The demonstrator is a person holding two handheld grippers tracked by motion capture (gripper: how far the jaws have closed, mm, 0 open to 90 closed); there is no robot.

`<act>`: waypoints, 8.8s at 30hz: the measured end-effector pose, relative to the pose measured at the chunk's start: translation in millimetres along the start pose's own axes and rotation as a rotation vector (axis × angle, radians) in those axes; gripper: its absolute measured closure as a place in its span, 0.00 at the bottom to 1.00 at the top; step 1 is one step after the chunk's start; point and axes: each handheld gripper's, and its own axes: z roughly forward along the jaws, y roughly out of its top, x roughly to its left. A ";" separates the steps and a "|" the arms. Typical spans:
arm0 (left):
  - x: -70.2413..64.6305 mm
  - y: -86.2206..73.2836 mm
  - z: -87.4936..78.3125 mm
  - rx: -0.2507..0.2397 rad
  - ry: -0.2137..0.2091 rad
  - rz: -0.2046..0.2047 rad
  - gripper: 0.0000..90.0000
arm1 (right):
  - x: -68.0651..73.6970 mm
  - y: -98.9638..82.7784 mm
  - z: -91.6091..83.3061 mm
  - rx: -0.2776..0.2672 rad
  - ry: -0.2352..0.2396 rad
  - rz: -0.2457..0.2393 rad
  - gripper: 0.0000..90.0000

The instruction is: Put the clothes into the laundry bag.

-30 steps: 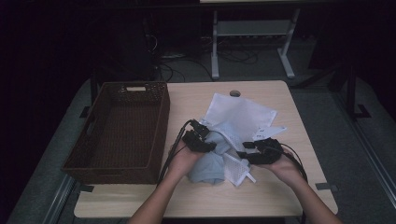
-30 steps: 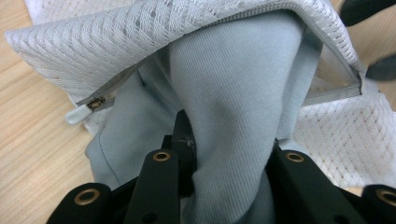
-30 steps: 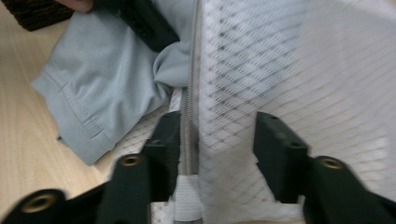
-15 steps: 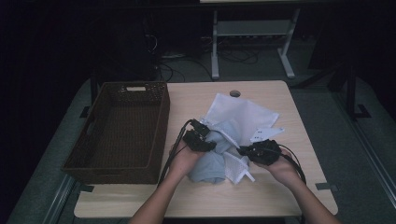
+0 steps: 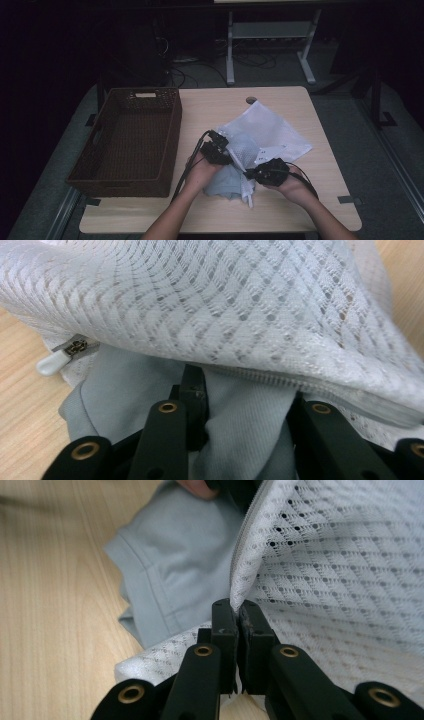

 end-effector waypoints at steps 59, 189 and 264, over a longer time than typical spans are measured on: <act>-3.0 -77.3 -44.6 -0.049 -0.021 -0.015 0.27 | -54.9 46.7 -9.2 -0.128 -0.070 0.051 0.64; -27.4 0.9 3.7 -0.346 -0.001 0.010 0.83 | -35.8 23.0 -47.9 -0.234 0.099 0.042 0.99; -61.4 -43.7 19.5 -0.162 -0.145 0.117 0.90 | -57.2 -25.9 -46.1 -0.088 0.030 0.092 0.98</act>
